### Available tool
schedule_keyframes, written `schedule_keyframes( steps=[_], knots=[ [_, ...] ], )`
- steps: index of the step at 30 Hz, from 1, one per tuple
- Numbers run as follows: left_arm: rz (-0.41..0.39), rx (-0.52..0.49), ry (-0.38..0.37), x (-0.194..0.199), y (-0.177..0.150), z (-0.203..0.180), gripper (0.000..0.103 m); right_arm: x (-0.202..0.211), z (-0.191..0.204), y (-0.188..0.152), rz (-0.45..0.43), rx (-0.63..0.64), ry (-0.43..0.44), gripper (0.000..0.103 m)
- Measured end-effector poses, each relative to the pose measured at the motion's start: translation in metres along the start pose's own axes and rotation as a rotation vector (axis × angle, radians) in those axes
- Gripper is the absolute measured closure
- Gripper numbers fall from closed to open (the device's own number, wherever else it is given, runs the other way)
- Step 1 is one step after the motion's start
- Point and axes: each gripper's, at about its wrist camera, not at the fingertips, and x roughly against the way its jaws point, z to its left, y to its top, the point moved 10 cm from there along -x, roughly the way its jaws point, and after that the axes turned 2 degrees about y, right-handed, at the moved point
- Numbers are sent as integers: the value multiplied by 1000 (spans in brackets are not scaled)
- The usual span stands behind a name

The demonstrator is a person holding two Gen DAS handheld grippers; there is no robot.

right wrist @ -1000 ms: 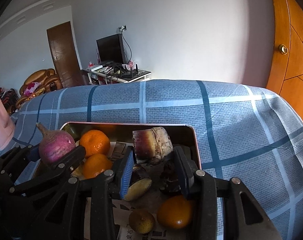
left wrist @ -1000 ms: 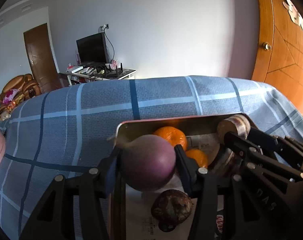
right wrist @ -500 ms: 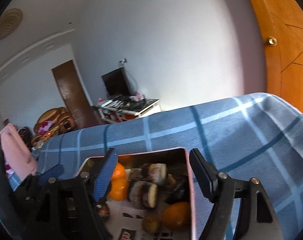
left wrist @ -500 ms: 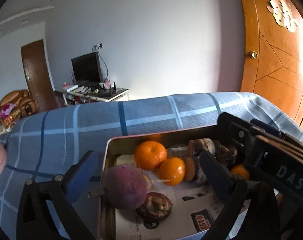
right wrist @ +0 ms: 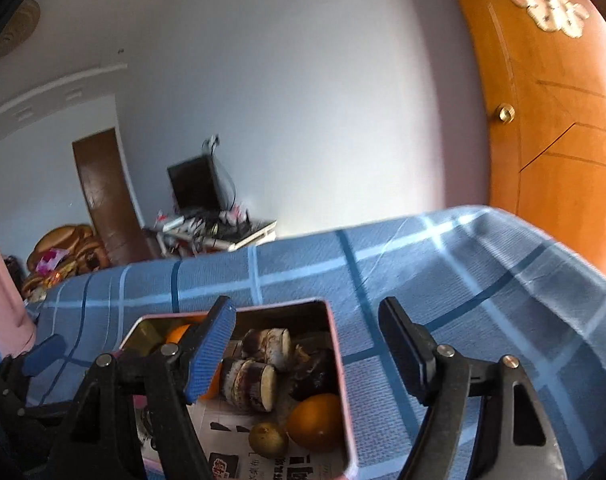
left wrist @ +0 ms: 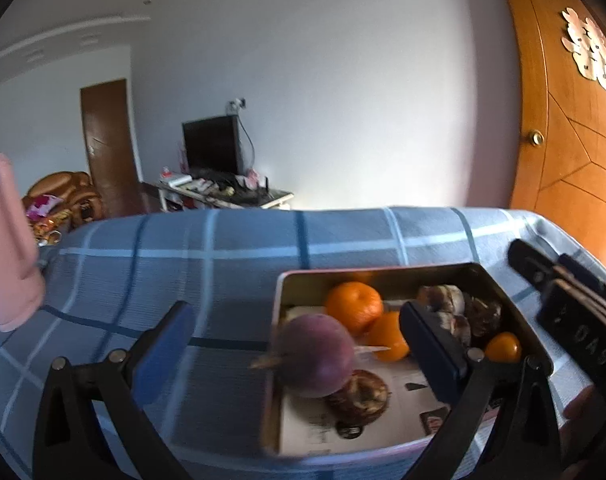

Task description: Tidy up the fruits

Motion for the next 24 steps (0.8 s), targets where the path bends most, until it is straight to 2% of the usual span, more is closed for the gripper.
schedule_keyframes(
  steps=[5, 16, 24],
  knots=[
    [-47, 25, 15, 20, -3, 17, 0, 27, -2, 6, -88, 28, -51, 28],
    [-91, 2, 9, 46, -7, 19, 0, 63, 11, 4, -155, 91, -77, 28],
    [-118, -17, 7, 57, -8, 18, 0, 86, 14, 4, -201, 92, -90, 28]
  ],
)
